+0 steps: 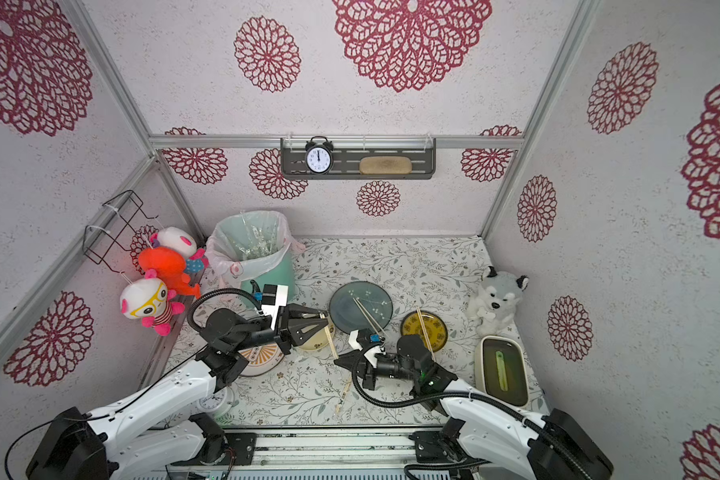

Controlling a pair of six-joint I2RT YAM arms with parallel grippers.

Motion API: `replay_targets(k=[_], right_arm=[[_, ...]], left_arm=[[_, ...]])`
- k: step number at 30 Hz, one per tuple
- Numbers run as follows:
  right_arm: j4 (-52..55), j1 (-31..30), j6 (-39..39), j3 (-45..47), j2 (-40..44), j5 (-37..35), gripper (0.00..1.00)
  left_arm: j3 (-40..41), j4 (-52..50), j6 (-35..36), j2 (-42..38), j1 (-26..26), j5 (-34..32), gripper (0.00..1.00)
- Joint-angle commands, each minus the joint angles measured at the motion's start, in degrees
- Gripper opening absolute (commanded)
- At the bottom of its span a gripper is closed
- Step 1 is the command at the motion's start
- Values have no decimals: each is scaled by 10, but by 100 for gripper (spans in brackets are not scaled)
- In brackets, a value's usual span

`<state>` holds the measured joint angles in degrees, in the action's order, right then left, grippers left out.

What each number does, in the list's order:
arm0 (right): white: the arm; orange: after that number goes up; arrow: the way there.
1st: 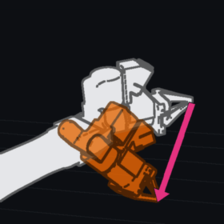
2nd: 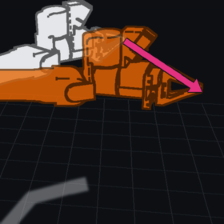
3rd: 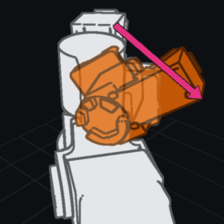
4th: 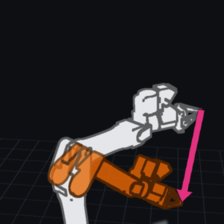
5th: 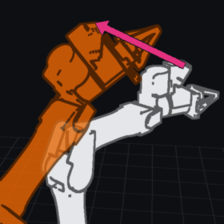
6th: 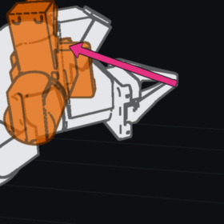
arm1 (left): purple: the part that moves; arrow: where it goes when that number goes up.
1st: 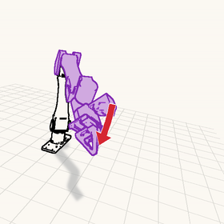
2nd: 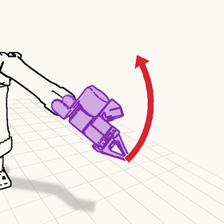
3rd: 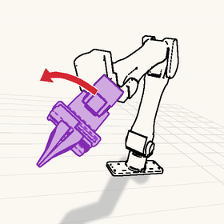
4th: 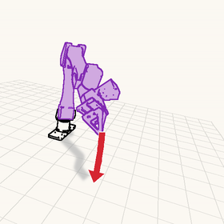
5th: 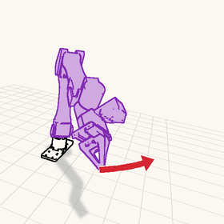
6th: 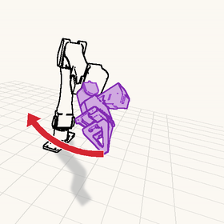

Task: Remove the packaging of disposable chopsticks
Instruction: Remove the packet bag from the disposable chopsticks.

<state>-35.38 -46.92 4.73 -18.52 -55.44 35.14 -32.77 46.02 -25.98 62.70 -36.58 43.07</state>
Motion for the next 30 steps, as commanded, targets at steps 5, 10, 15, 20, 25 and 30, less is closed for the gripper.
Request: replay_targets(k=[5, 10, 15, 20, 25, 30], right_arm=[[-36, 2, 9, -15, -4, 20, 0], [-36, 2, 10, -14, -9, 17, 0], [-41, 2, 12, -12, -6, 15, 0], [-47, 3, 16, -12, -10, 9, 0], [-53, 3, 21, -12, -7, -3, 0], [-47, 3, 21, -16, 2, -12, 0]], left_arm=[[-4, 44, -11, 6, 3, 11, 20], [3, 67, -26, 5, 1, 15, 7], [8, 66, -21, 25, -2, 9, 3], [13, 101, -38, 54, -8, 23, 0], [21, 84, -29, 55, -12, 17, 4], [23, -2, 10, 52, -20, -11, 5]])
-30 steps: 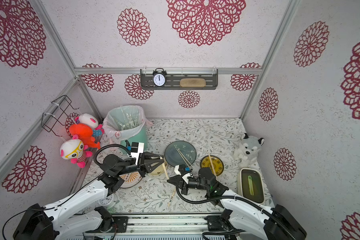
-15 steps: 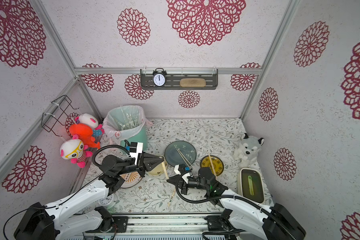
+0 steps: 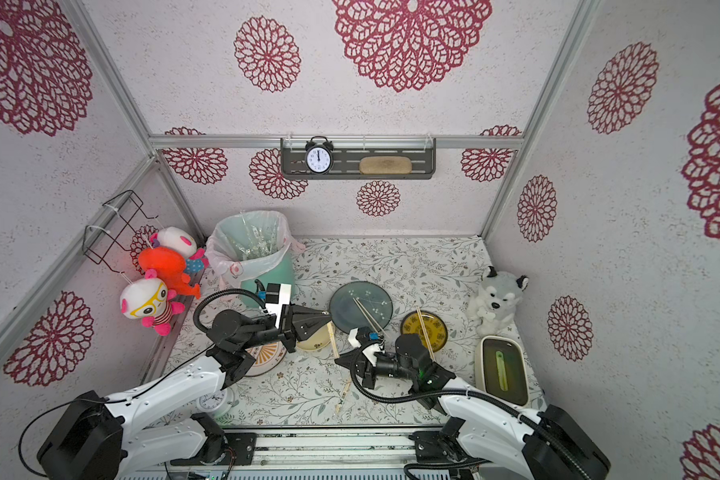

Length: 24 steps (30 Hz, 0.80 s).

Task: Remove the packaging of disposable chopsticks
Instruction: Remove the packet bag from the disposable chopsticks.

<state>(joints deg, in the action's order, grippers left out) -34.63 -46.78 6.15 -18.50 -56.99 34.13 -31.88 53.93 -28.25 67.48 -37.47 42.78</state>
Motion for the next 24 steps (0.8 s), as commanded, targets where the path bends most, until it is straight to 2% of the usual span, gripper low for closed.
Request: replay_targets(k=[1, 7, 11, 14, 24], right_arm=[[-51, 2, 7, -18, 20, -4, 0], [-39, 4, 6, -21, 37, -15, 0], [-54, 7, 15, -23, 43, -4, 0], [-35, 7, 11, -35, 41, -1, 0], [-42, 7, 16, -45, 45, -10, 0]], left_arm=[[16, -102, 44, 2, -13, -19, 5], [45, -128, 68, -3, -25, -25, 12], [57, -131, 78, -4, -36, -21, 12], [65, -134, 77, -9, -36, -28, 2], [118, -90, 68, -10, -78, -60, 9]])
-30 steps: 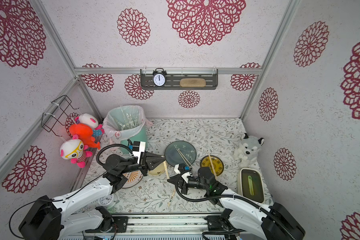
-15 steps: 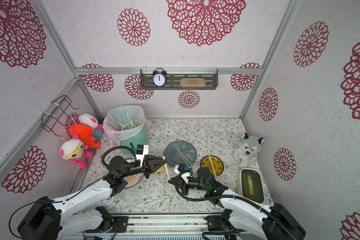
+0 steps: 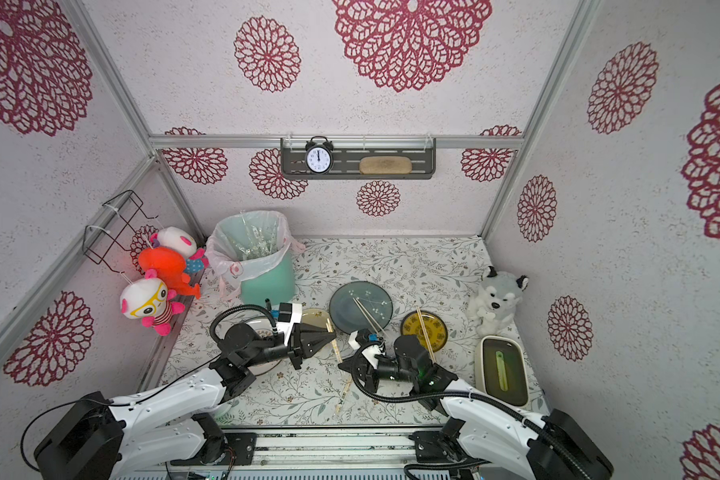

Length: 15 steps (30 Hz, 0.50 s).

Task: Remove the packaging of disposable chopsticks
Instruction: Remove the packet bag from the disposable chopsticks.

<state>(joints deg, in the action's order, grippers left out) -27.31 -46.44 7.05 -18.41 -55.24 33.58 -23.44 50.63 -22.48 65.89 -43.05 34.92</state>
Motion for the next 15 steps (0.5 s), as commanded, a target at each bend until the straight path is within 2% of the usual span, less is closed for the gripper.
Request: replay_targets(k=[1, 5, 9, 15], right_arm=[[-121, 4, 10, -45, 24, -4, 0], [-137, 4, 17, -41, 16, -12, 0], [-158, 5, 5, -17, -19, -37, 0], [-210, 4, 0, 2, -88, -59, 2]], left_arm=[[36, -55, 10, -2, -22, 16, 6], [33, -71, 23, -17, -28, -2, 0], [2, -181, 85, -55, -36, -18, 0], [1, -211, 121, -42, -59, -37, 0]])
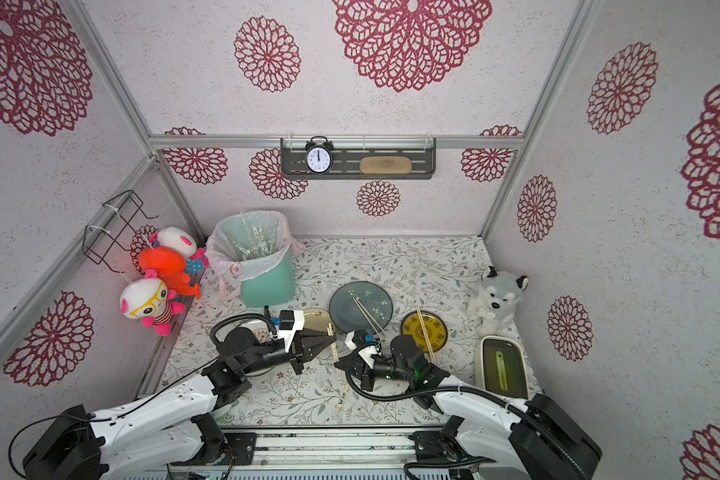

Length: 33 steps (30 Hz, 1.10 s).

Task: Remove the packaging of disposable chopsticks
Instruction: Remove the packet bag from the disposable chopsticks.

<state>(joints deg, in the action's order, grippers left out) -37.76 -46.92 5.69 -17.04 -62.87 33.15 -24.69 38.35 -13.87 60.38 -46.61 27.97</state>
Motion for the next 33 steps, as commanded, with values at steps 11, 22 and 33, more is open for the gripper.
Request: replay_targets(k=[11, 22, 33], right_arm=[[-194, 9, 20, -9, -118, -56, 41], [-233, 1, 40, -38, -213, -30, 27], [-221, -21, 37, -26, -169, -48, 50]], left_arm=[[96, 24, 59, 40, -48, -40, 0], [115, 89, 79, 85, -59, -111, 0], [111, 29, 83, 6, -53, -131, 0]])
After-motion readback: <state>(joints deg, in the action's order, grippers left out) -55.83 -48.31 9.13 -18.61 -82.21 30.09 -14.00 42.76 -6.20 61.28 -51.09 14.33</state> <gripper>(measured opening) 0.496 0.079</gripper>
